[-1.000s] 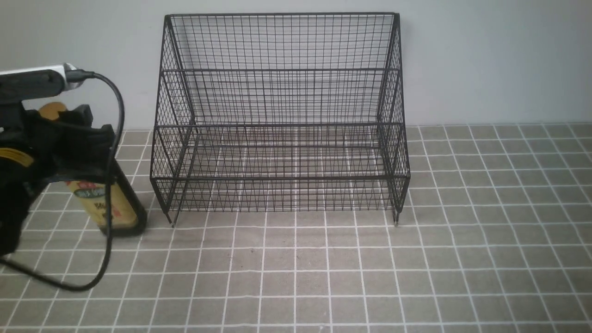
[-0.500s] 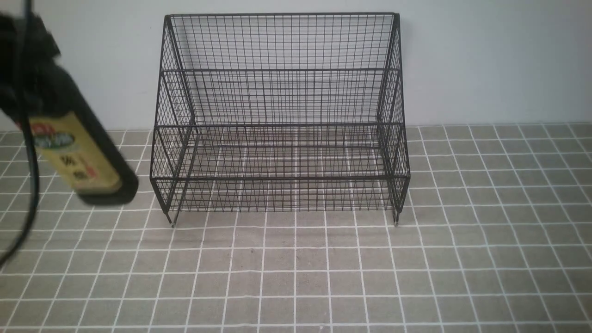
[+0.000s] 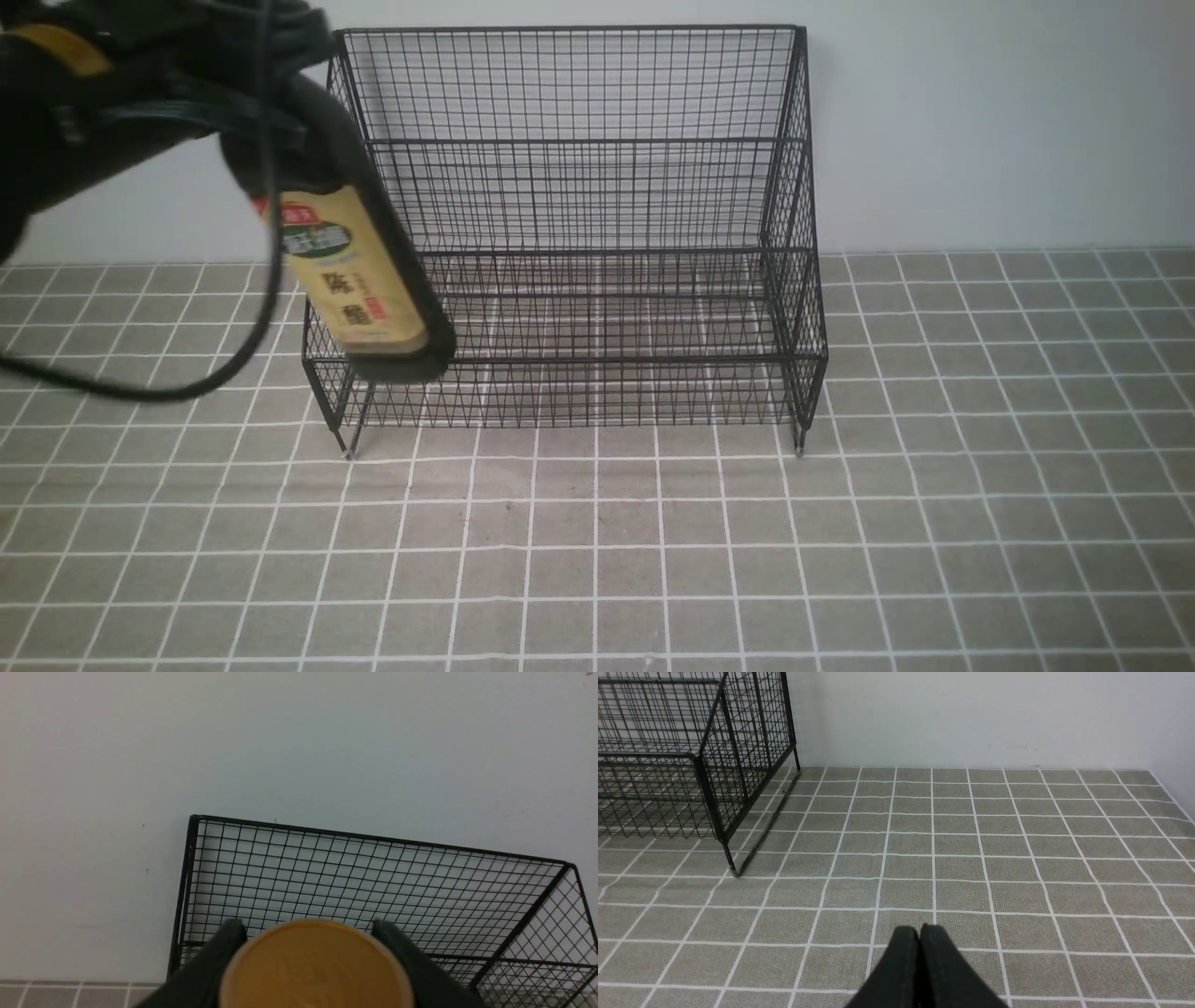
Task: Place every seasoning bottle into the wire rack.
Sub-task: Use the left arm to put the condiment bottle back on the shelf
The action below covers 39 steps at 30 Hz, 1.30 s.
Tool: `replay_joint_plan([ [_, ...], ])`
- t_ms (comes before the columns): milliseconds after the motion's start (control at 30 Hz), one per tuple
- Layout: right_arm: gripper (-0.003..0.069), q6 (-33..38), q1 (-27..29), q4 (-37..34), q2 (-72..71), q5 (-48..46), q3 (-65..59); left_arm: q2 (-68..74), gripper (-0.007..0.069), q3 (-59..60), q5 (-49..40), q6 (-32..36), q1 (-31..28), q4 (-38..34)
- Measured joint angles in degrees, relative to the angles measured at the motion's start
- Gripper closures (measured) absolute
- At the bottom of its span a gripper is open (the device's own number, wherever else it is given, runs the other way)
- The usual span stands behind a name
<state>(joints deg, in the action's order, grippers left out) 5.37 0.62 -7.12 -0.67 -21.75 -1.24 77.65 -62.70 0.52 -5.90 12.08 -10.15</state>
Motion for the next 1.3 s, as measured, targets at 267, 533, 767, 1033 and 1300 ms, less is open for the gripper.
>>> replay_joint_plan([
  [267, 0.0673, 0.0, 0.0, 0.0, 0.0, 0.0, 0.0, 3.6, 0.0323, -3.3, 1.7, 2.0, 0.0, -0.7],
  [533, 0.0673, 0.0, 0.0, 0.0, 0.0, 0.0, 0.0, 6.9, 0.0323, -3.6, 2.7, 9.5, 0.0, -0.8],
  [767, 0.0673, 0.0, 0.0, 0.0, 0.0, 0.0, 0.0, 10.2, 0.0323, -3.6, 1.9, 9.6, 0.0, -1.0],
  [1033, 0.0673, 0.0, 0.0, 0.0, 0.0, 0.0, 0.0, 12.5, 0.0323, -3.6, -2.9, 9.7, 0.1, -1.0],
  [1300, 0.0673, 0.0, 0.0, 0.0, 0.0, 0.0, 0.0, 11.8, 0.0159, -4.3, -6.8, 9.8, 0.1, -0.3],
])
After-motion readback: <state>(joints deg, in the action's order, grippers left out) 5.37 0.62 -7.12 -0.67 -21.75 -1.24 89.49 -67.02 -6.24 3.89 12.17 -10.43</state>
